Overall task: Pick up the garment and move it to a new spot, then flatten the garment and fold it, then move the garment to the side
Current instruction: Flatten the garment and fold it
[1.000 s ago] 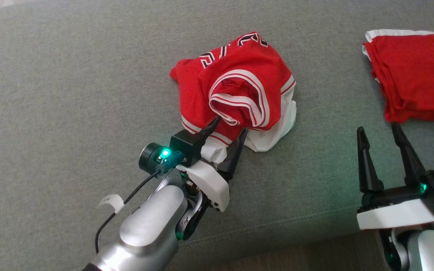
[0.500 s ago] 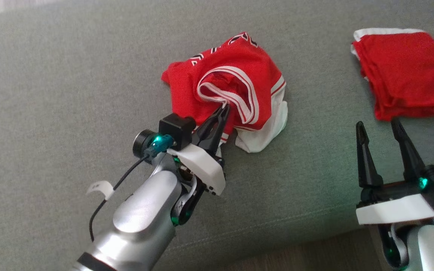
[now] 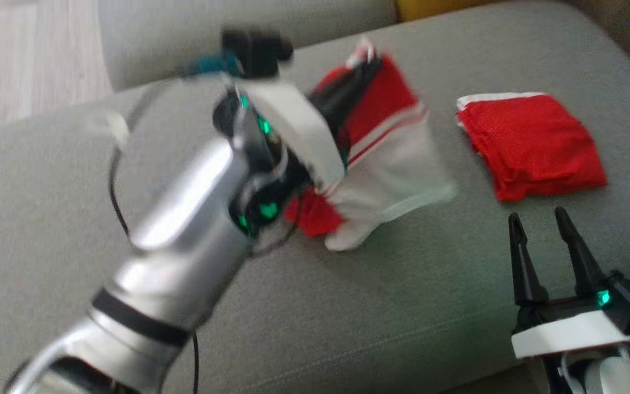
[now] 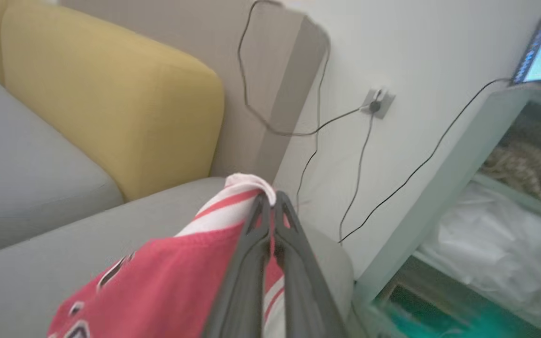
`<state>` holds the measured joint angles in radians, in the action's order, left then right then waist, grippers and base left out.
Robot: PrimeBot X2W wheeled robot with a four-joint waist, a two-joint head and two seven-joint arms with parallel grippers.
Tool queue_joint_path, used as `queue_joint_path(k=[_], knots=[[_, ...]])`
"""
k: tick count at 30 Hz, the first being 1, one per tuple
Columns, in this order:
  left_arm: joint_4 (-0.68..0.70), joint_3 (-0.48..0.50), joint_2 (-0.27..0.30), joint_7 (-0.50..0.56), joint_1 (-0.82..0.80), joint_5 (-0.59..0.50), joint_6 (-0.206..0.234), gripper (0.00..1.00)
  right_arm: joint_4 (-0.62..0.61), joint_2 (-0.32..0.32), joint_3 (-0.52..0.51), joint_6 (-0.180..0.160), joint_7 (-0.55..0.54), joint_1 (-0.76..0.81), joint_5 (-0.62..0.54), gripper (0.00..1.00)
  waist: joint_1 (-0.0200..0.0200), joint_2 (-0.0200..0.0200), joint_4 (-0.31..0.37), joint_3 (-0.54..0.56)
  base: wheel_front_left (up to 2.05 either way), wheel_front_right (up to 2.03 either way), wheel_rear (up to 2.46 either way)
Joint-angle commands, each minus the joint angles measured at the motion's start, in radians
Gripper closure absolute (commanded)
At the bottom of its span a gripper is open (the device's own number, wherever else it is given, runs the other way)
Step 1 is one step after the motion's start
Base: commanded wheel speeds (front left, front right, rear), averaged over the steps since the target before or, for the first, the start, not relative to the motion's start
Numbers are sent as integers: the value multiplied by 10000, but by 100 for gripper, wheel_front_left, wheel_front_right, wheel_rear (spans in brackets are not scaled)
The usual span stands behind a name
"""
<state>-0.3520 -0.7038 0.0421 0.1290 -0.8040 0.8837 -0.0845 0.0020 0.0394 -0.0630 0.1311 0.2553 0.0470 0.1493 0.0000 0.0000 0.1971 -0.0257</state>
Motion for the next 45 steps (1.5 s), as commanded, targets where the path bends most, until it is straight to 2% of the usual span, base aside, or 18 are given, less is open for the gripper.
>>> queue_joint_path(k=[1,2,5,9,14,17,21,25,29,34,39,40,41,42,43,45], knots=[[506,643,87,275,-1035,400,185,100,-315,108,277,-4,65,-173,88,0,0,0,372,396,0,0,0],[506,643,87,275,-1035,400,185,100,-315,108,277,-4,65,-173,88,0,0,0,372,396,0,0,0],[769,985,85,587,-1910,1396,692,100,-346,108,318,-4,65,-139,118,0,0,0,563,557,0,0,0],[725,1068,84,212,-3132,2427,1379,100,-377,108,269,-4,65,-119,134,0,0,0,698,692,0,0,0],[-859,1341,85,-933,-4024,2508,1965,100,-432,108,249,-4,65,-150,177,0,0,0,691,666,0,0,0],[-1993,1467,353,-1424,-3775,2337,1923,100,-472,108,291,-4,65,-145,246,0,0,0,643,570,0,0,0],[-2947,1609,1037,-1868,-2840,2309,1598,100,-520,108,310,-4,65,-93,256,0,0,0,516,384,0,0,0],[-3390,1596,2102,-2564,-1804,1914,1271,100,-541,108,264,-4,65,-46,137,0,0,0,257,76,0,0,0],[-3742,1870,3071,-3220,-954,1771,1206,100,-462,108,281,-4,65,-46,-4,0,0,0,-45,-243,0,0,0],[-3944,2341,3588,-3455,-102,2111,1184,100,-199,108,530,-4,65,-148,-137,0,0,0,-468,-649,0,0,0],[-4015,2062,4066,-3634,698,1631,1196,100,1141,108,1711,-4,65,-425,27,0,0,0,-712,-1041,0,0,0],[-4025,2084,4122,-3697,852,1568,1214,85,1366,108,1919,-4,65,-558,61,0,0,0,-752,-1121,0,0,0],[-4020,2130,4148,-3755,1008,1519,1232,60,1607,108,2096,-4,65,-683,142,0,0,0,-782,-1174,0,0,0],[-3997,2175,4150,-3799,1173,1470,1263,13,1874,108,2290,-4,65,-803,202,0,0,0,-823,-1229,0,0,0],[-3950,2249,4156,-3839,1322,1400,1310,0,2110,108,2452,-4,65,-941,259,0,0,0,-848,-1263,0,0,0],[-3655,2378,4237,-3890,1578,923,1462,0,2534,108,2669,-4,65,-1220,367,0,0,0,-906,-1308,0,0,0]])
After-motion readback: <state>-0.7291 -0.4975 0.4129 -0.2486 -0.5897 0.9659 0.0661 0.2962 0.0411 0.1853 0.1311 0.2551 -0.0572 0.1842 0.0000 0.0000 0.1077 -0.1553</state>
